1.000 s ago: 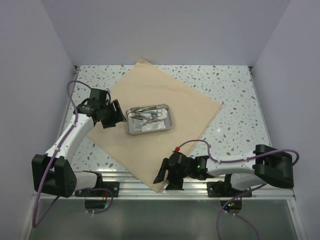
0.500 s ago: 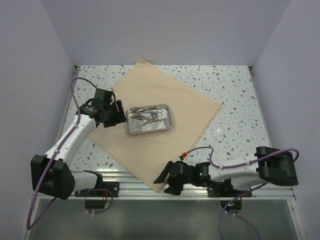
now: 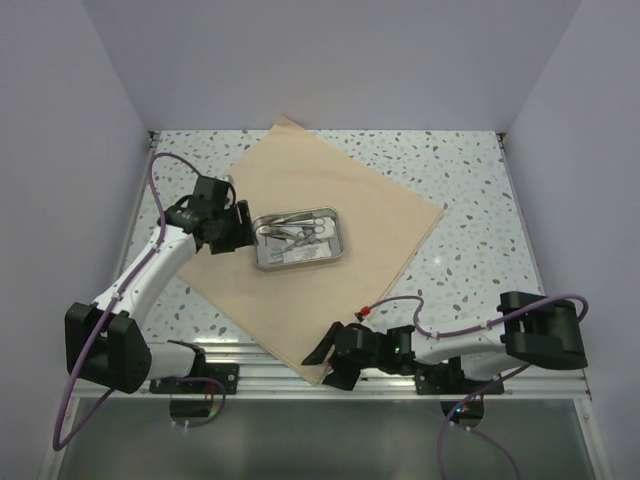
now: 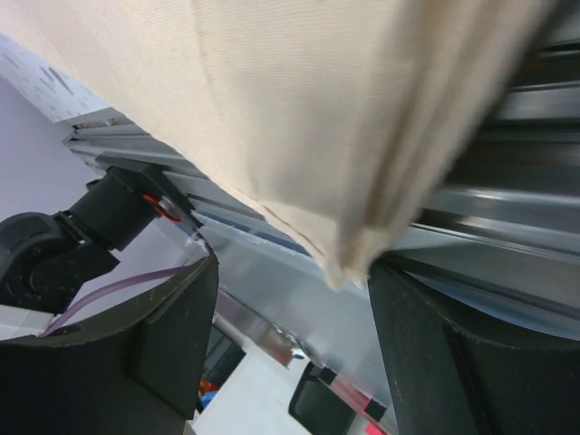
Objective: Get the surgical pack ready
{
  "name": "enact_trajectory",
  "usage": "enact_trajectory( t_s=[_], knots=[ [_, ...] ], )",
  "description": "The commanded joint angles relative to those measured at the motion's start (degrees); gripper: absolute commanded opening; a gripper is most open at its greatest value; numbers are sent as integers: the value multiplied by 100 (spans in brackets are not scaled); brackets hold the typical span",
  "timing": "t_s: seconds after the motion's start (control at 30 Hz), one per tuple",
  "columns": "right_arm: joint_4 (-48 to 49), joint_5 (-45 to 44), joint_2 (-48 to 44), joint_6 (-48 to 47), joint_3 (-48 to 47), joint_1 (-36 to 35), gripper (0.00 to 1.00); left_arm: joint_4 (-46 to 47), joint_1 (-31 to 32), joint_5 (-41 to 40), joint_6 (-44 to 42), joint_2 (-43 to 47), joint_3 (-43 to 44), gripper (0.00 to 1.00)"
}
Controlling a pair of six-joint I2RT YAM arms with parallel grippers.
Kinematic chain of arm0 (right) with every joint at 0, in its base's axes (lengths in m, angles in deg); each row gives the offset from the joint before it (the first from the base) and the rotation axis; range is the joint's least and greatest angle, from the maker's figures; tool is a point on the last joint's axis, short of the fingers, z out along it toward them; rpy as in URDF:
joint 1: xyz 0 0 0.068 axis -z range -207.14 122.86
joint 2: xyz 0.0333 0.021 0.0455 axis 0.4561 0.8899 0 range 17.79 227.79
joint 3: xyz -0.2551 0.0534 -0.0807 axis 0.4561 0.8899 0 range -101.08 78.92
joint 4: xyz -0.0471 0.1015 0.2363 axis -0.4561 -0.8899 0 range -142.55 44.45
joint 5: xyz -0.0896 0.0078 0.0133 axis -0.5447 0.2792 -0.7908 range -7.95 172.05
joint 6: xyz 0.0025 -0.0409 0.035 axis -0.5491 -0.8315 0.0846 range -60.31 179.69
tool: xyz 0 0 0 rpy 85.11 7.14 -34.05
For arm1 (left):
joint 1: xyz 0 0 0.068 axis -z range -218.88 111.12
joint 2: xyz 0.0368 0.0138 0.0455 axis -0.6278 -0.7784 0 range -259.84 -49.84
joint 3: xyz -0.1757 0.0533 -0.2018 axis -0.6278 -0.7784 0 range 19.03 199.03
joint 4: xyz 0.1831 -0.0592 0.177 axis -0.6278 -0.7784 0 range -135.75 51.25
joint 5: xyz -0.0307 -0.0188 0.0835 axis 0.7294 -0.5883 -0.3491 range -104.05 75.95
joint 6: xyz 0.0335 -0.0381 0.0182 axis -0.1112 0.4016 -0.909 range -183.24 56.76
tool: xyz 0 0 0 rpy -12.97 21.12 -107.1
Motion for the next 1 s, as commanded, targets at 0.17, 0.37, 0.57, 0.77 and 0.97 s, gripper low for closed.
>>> enact_trajectory(
  t_s=[0.17,0.37,0.57,0.77,0.97],
  knots=[
    [652,40,1348,297,-266,-50,67,-43,31,77,-196,-41,230,64],
    [-155,-337,788,350,-328,-50,54,-131,40,42,-301,3,239,64],
    [-1246,-662,172,375,-399,-41,52,-87,40,86,-336,-40,248,65],
    [-561,-707,223,587,6,-50,50,-79,40,104,-354,-76,239,65],
    [-200,-435,820,368,-257,-41,51,-87,40,139,-380,-120,257,65]
  ],
)
